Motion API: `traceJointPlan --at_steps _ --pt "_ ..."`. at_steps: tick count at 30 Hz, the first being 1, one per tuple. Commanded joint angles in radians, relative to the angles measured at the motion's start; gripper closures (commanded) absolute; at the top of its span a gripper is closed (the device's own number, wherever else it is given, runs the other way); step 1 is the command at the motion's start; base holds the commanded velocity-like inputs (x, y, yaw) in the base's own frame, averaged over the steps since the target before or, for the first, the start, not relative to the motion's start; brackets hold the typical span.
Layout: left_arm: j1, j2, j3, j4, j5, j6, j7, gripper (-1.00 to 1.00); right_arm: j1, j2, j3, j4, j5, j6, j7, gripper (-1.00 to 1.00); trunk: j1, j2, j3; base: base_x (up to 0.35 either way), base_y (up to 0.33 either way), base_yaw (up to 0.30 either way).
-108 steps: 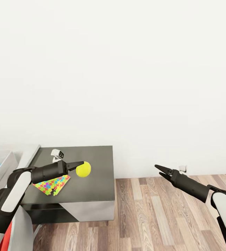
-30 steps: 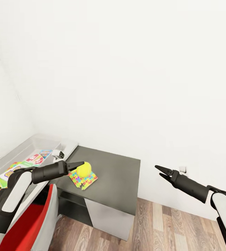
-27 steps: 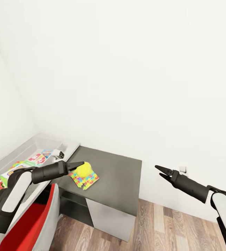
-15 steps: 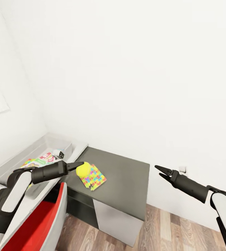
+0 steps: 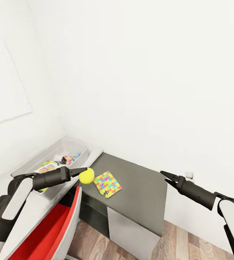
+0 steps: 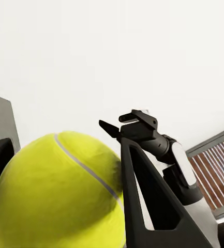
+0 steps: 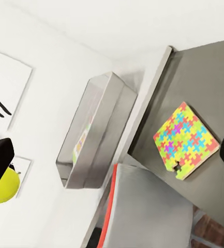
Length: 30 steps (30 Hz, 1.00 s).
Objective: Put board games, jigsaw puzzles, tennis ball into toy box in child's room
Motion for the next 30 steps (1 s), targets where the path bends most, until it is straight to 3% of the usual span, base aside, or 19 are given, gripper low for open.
traceJointPlan --at_steps 1,24,30 --pt "-0.001 0.0 -0.001 0.0 -0.001 0.002 -0.002 1.0 -0.001 0.0 -0.002 0.0 0.008 0.001 0.008 -1.0 0.001 -0.002 -0.001 0.0 0.0 0.251" --pt "-0.001 0.001 0.0 0.0 -0.003 0.002 -0.001 1.0 -0.001 0.001 0.0 -0.001 0.009 -0.012 0.004 -1.0 0.001 -0.002 0.013 0.06 0.037 0.266" --pt "-0.001 0.002 0.0 0.0 -0.003 0.002 0.0 1.0 -0.001 0.0 -0.002 -0.002 0.008 -0.011 0.007 -1.0 0.001 -0.002 0.013 0.0 0.0 0.028"
